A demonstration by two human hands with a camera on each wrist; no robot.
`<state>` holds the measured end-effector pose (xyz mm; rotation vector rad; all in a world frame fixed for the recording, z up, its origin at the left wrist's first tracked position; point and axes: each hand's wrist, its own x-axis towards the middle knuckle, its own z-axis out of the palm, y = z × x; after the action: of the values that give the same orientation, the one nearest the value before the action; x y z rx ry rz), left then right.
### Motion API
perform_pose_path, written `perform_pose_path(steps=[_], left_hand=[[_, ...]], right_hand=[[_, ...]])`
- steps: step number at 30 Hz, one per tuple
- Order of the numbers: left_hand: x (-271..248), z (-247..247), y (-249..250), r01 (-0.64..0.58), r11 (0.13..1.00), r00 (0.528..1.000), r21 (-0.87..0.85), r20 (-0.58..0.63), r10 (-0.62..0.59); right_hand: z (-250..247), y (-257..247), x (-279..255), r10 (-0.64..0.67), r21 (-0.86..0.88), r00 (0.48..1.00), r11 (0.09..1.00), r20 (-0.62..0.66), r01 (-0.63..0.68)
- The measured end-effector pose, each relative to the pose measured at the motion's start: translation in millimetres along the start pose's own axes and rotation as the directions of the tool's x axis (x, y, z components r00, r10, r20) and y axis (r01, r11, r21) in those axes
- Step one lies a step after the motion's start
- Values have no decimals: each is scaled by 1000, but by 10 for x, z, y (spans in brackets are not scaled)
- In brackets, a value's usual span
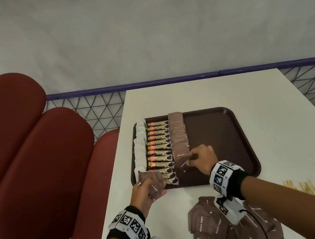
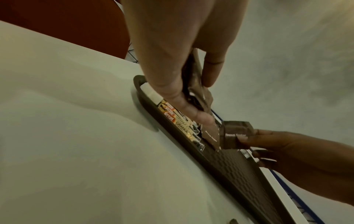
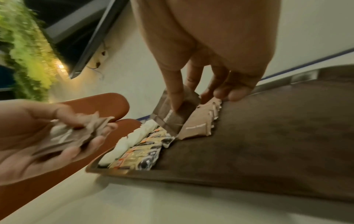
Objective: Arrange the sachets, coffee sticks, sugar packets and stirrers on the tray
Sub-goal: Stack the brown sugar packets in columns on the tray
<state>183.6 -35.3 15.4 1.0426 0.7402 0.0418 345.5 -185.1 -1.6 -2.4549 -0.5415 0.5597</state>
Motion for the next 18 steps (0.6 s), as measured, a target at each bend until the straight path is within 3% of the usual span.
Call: perform_pose_path(steps=[3,13,18], left_hand=[[26,-64,-16,-10,999,999,-36,-41,9],[116,-198,-80,-14,1000,988,9,-152,16],[155,-233,-87,-25,999,987,22,-160,29]], right_hand=[[-70,35,77,117,87,993,990,-32,-114],[126,-65,240,248,179,968,954,-23,-240],[191,-84,314,243,40,969,970,-52,-242]])
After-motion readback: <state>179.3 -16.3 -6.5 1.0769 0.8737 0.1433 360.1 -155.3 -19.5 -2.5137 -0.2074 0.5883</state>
